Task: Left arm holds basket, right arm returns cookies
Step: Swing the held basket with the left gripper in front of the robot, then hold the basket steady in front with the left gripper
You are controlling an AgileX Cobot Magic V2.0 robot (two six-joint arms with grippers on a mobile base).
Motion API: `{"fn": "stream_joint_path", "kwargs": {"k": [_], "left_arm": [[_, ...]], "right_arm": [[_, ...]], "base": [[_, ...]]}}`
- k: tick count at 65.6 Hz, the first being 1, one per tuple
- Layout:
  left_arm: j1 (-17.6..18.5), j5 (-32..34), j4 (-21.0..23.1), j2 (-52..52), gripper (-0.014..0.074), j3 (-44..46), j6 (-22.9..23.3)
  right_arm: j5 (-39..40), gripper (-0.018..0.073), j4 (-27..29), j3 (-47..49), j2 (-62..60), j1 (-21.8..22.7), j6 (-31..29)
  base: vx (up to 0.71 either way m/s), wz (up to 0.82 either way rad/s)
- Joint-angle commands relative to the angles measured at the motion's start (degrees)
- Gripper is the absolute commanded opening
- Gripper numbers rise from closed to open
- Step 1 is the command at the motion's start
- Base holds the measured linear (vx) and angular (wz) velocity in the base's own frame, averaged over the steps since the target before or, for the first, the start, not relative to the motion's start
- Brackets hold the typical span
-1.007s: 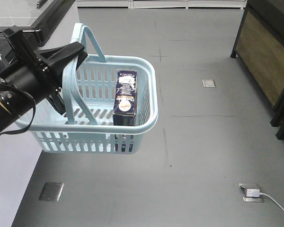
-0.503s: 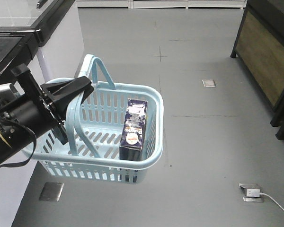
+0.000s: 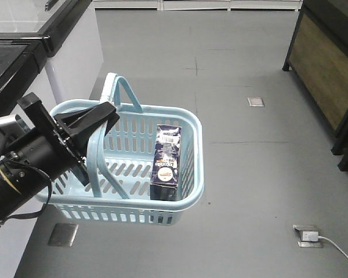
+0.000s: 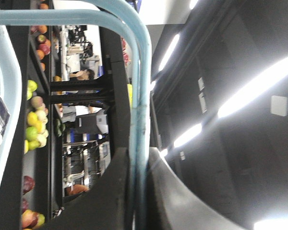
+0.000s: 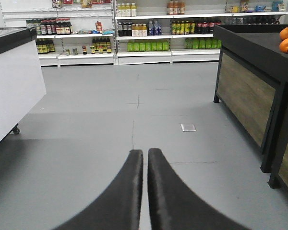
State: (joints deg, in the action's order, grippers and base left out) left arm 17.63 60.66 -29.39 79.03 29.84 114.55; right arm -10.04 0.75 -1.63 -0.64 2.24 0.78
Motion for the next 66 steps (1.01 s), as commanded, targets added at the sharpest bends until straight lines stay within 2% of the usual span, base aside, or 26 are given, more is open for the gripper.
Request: {"fn": "stream_joint_path", "kwargs": {"k": [1,11,27,38,66], "left_arm": [[2.37,6.82,5.89,-1.03,-0.0003,1.47,-1.37],[5.4,6.91,7.45,0.1,-0.0003,1.47,-3.06],[9.78,6.24,13.81,0.17,-0.0003,1.47,-7.25],[12.09,5.96,15.17,0.17,-0.0003,1.47,-8.56],[18.49,6.11,24.87,0.17,-0.0003,1.15,-14.48]], "right_arm": [[4.1,-0.0006,-0.31,-0.97,-0.72,-0.03,-0.3],[4.1,-0.0006,-0.31,-0.97,-0.72,-0.03,-0.3],[4.1,-0.0006,-0.31,-0.97,-0.72,-0.03,-0.3],[4.1,-0.0006,-0.31,-0.97,-0.72,-0.03,-0.3],[4.1,-0.0006,-0.31,-0.97,-0.72,-0.03,-0.3]], "base": [[0.0,0.0],[0.0,0.0],[0.0,0.0],[0.0,0.0],[0.0,0.0]]}}
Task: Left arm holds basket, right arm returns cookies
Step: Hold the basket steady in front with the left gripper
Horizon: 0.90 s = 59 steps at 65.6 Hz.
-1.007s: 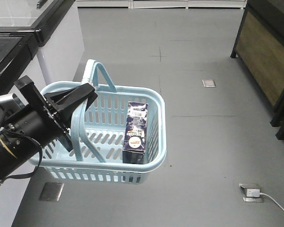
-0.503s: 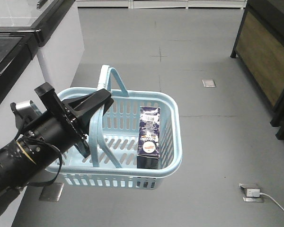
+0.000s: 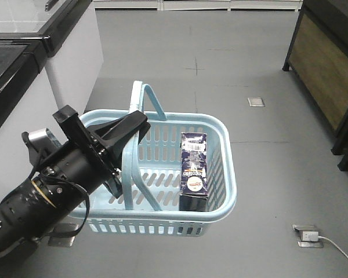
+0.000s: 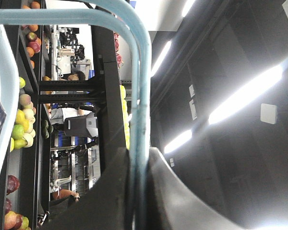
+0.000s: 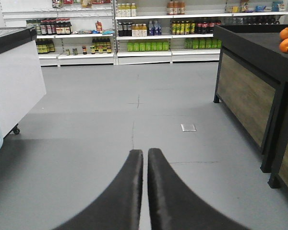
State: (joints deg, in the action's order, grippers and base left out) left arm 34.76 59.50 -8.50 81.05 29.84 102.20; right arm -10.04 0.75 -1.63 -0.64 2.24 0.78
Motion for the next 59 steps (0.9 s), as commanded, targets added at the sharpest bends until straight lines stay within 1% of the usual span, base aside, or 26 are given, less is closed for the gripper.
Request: {"fn": "stream_joint_path", "kwargs": {"k": [1,8,37,45,52,59], "left_arm": [[1.73,7.27,4.82,-1.85,-0.0003,1.08,-2.38],[3.09,7.26,7.51,-1.85,-0.0003,0.21,-3.64],[8.34,9.93,8.5,-1.85,-0.0003,-2.11,-4.04],[9.73,10.15,9.76,-1.85,-0.0003,-2.25,-4.08],[10.9,10.15,11.88,-1.85,-0.0003,-2.25,-5.95],[11.04,10.15,12.72,-1.85,-0.0003,-2.25,-6.6]], "right_arm": [[4.1,-0.0006,-0.31,-0.97,-0.72,-0.03,-0.3],[4.1,-0.0006,-0.31,-0.97,-0.72,-0.03,-0.3],[4.1,-0.0006,-0.31,-0.97,-0.72,-0.03,-0.3],[4.1,-0.0006,-0.31,-0.97,-0.72,-0.03,-0.3],[4.1,-0.0006,-0.31,-0.97,-0.72,-0.03,-0.3],[4.1,-0.0006,-0.31,-0.97,-0.72,-0.03,-0.3]], "base": [[0.0,0.0],[0.0,0.0],[0.0,0.0],[0.0,0.0],[0.0,0.0],[0.0,0.0]]}}
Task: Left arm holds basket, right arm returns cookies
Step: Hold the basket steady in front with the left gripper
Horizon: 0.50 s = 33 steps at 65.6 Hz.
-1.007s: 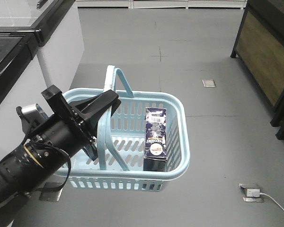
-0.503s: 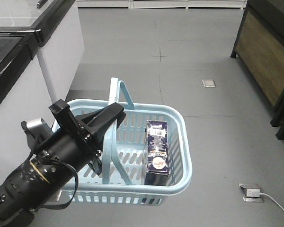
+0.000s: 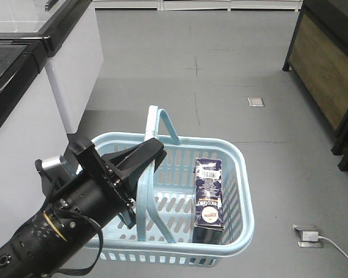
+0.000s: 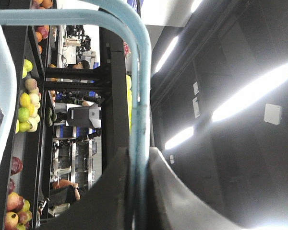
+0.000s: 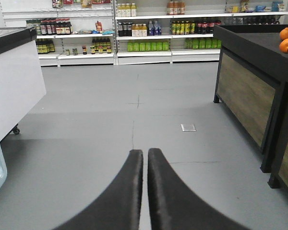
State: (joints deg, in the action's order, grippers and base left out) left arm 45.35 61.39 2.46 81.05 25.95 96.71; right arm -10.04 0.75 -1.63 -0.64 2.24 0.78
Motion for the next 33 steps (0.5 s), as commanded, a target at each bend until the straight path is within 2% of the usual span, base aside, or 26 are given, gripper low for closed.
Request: {"fn": "stream_joint_path", "kwargs": {"k": [1,33], "left_arm": [[0.44,8.26,1.81,-1.85,-0.0003,1.65,-1.1],[0.39,8.26,1.91,-1.85,-0.0003,1.65,-1.1]], "right_arm": [[4.1,-0.0006,-0.31,-0.97,-0.72,-0.03,-0.3],[4.1,-0.0006,-0.31,-0.97,-0.72,-0.03,-0.3]], "base": [[0.0,0.0],[0.0,0.0]]}}
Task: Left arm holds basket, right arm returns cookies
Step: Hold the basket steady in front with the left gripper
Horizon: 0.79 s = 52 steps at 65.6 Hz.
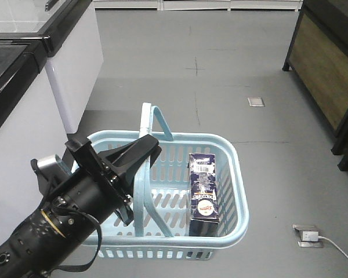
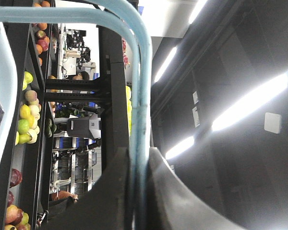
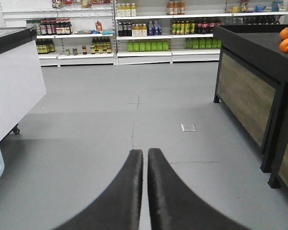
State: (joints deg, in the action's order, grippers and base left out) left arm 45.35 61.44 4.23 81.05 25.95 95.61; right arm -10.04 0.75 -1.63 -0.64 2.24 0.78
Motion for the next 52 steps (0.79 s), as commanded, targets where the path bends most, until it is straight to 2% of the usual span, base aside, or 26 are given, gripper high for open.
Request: {"fn": "stream_joint_path", "kwargs": {"k": [1,52], "left_arm": [[0.39,8.21,0.14,-1.85,-0.0003,1.65,0.0],[0.34,8.16,-0.18,-1.85,-0.0003,1.65,0.0]], "right_arm": [[4.1,-0.0006,-0.31,-0.97,-0.72,-0.03,-0.3],[4.1,-0.0006,-0.31,-0.97,-0.72,-0.03,-0.3]], "base": [[0.0,0.0],[0.0,0.0]]}}
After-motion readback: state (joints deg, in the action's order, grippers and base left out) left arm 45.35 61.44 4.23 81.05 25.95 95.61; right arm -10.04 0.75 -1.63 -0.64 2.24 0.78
